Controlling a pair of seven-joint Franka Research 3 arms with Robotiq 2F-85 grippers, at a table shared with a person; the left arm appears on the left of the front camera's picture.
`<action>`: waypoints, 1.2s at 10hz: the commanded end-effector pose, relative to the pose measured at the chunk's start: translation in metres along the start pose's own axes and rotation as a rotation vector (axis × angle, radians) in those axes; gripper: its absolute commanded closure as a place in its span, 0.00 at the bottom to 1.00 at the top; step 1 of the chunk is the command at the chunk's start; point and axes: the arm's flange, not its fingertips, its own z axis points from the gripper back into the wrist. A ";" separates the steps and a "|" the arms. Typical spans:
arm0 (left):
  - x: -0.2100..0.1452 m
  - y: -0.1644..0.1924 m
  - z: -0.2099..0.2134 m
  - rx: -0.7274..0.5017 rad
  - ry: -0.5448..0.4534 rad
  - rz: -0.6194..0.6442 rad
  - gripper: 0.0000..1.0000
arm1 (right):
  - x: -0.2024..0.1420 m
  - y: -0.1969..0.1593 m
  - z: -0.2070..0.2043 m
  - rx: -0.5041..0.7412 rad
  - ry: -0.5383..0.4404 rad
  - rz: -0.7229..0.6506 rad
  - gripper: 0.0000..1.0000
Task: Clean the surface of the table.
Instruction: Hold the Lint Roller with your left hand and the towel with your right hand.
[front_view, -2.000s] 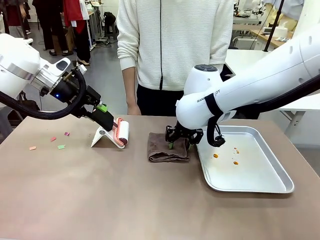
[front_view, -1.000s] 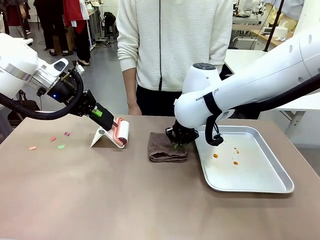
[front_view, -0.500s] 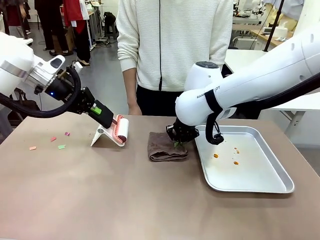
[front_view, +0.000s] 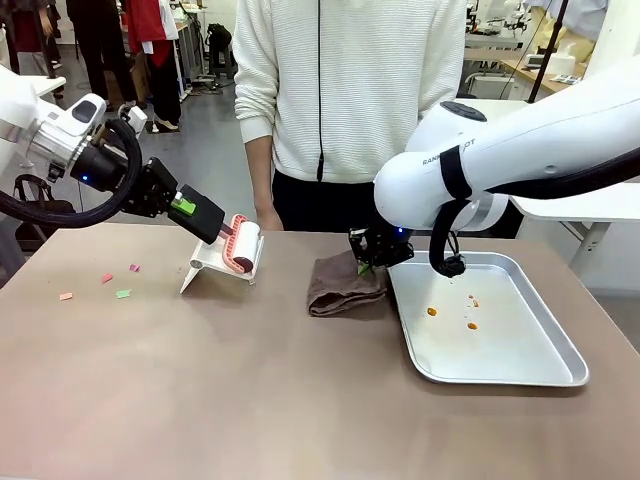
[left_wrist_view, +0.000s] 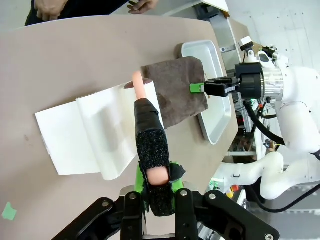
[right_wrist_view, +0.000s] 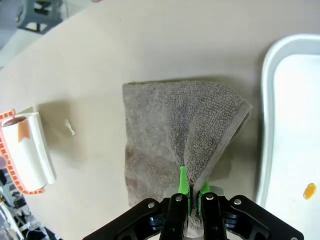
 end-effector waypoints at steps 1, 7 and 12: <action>0.000 -0.004 -0.006 -0.062 -0.030 -0.012 1.00 | -0.011 -0.008 -0.003 0.034 -0.010 0.020 1.00; 0.015 0.014 -0.039 0.227 0.037 0.076 1.00 | -0.016 -0.016 -0.006 0.067 0.007 0.028 1.00; 0.012 0.009 -0.013 -0.103 -0.086 0.026 1.00 | -0.013 -0.016 -0.015 0.056 0.046 0.029 1.00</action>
